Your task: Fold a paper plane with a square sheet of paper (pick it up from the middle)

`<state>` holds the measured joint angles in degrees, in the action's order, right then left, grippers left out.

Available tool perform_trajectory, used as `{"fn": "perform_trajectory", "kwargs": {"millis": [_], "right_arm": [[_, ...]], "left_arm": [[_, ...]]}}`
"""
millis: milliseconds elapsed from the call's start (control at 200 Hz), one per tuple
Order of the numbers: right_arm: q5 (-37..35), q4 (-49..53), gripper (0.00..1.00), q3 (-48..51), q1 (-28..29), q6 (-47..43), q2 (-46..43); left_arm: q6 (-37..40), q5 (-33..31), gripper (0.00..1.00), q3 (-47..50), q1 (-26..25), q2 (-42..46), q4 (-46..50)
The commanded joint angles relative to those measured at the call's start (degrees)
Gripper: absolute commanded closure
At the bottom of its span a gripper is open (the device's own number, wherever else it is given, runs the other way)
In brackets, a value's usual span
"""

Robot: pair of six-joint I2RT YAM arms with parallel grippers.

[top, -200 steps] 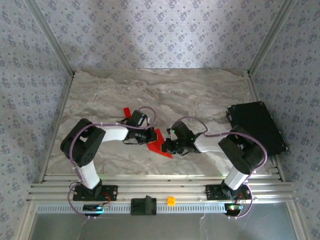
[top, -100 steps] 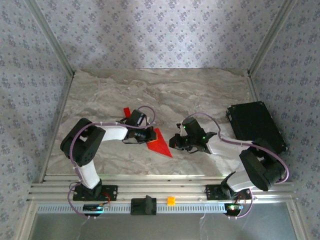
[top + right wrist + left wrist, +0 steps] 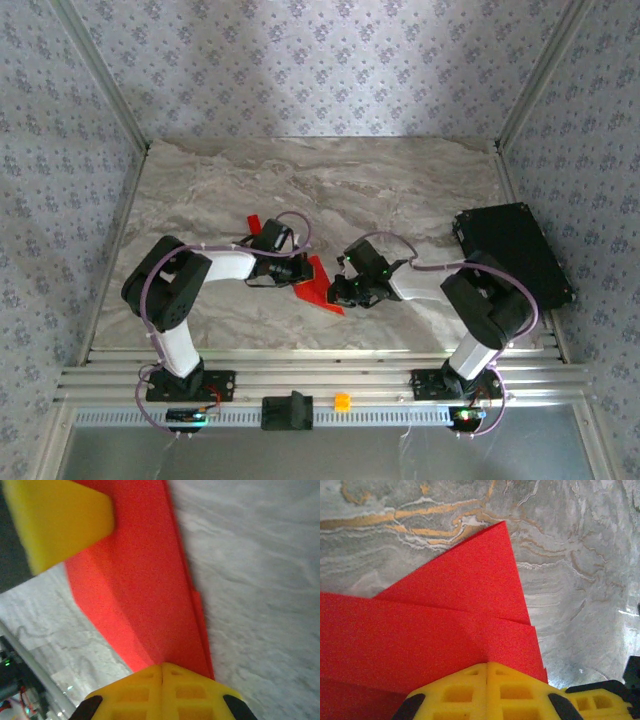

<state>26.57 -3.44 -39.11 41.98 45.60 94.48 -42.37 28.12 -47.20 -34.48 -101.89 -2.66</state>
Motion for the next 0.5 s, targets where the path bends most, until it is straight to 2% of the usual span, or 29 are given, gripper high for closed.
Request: {"fn": "perform_trajectory", "kwargs": {"millis": [0, 90, 240, 365, 495], "right_arm": [[-0.96, 0.02, 1.00, 5.85, 0.08, 1.39, 0.23], [0.31, -3.97, 1.00, 9.92, -0.23, 3.31, -1.21], [0.51, -4.36, 1.00, 12.65, -0.66, 3.57, -5.52], [0.48, -2.82, 1.00, 14.27, -1.11, 2.01, -8.32], [-1.55, 3.49, 1.00, 15.63, -0.01, -1.20, -8.22]], "left_arm": [[1.85, -4.28, 0.95, 0.97, 0.48, -3.66, 5.03], [2.01, -4.21, 0.95, 0.97, 0.55, -3.93, 4.98], [2.04, -4.12, 0.95, 0.88, 0.55, -4.45, 4.77], [1.94, -4.12, 0.95, 0.90, 0.55, -4.53, 4.70], [2.06, -4.04, 0.95, 0.80, 0.51, -4.71, 4.85]]}}
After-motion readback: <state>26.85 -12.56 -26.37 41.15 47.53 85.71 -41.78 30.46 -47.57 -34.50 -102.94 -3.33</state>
